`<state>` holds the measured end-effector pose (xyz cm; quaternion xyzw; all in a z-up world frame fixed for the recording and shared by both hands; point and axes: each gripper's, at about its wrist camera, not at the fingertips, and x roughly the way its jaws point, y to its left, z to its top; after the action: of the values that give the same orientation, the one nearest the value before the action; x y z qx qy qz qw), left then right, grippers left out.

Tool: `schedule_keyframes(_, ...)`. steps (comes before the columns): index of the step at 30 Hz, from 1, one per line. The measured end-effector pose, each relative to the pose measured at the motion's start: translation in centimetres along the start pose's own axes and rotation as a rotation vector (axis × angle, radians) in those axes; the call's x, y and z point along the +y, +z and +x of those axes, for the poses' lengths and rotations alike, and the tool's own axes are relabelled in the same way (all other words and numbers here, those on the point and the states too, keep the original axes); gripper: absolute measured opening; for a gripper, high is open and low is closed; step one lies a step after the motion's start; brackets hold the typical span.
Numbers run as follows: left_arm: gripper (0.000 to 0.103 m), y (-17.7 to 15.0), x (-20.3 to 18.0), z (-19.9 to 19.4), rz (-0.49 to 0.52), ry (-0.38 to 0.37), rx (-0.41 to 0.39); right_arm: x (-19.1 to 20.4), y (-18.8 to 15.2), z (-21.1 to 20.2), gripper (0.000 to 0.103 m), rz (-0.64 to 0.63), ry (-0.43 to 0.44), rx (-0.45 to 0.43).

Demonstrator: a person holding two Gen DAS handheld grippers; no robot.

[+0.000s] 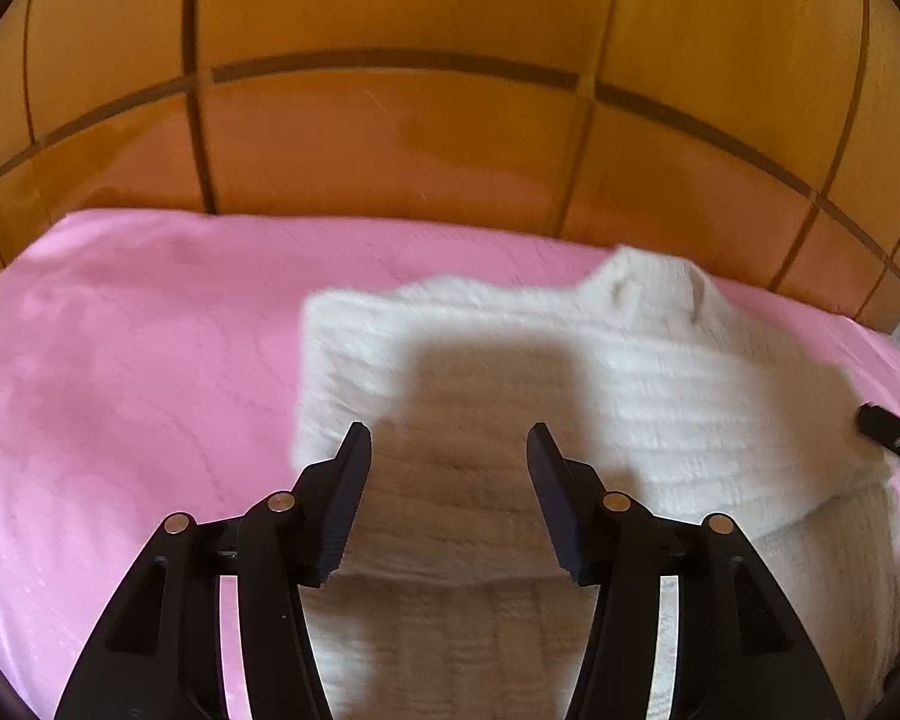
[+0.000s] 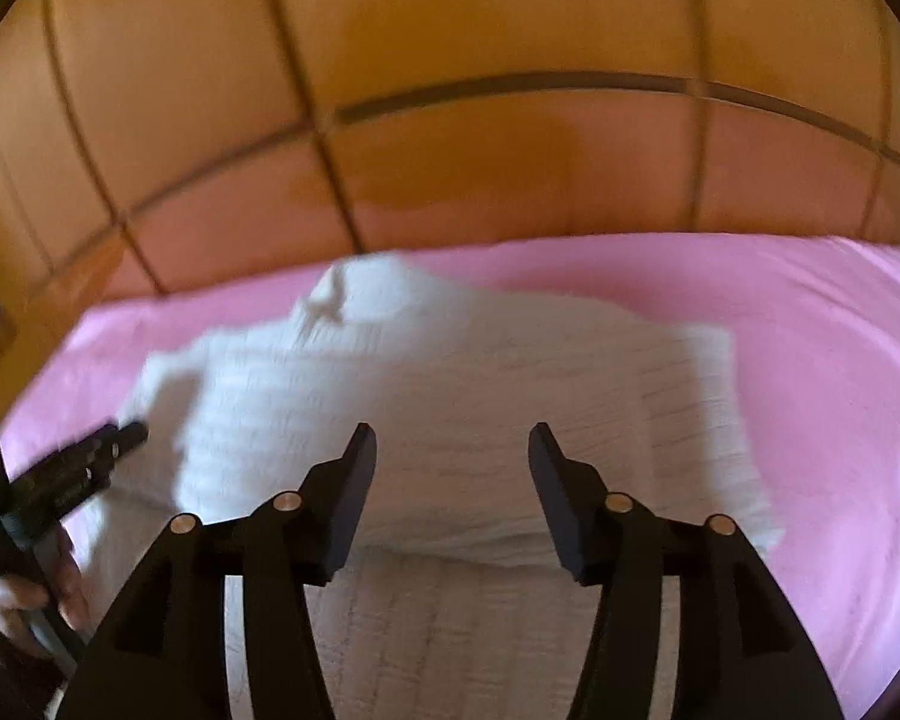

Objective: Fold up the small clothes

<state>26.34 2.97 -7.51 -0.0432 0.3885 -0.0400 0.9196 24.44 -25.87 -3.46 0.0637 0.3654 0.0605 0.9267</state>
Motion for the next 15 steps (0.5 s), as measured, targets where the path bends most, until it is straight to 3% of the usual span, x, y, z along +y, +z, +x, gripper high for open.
schedule_keyframes(4, 0.053, -0.5, -0.6, 0.3, 0.01, -0.003, 0.001, 0.0, -1.2, 2.7, 0.056, -0.007, -0.046, 0.061)
schedule_keyframes(12, 0.053, -1.1, -0.3, 0.9, -0.006, 0.003, 0.009, -0.9, -2.2, 3.7, 0.061, 0.019, -0.02, 0.032)
schedule_keyframes(15, 0.059, -1.3, -0.2, 1.3, -0.011, 0.007, 0.02, -0.9, -2.3, 3.8, 0.063, 0.016, -0.02, 0.025)
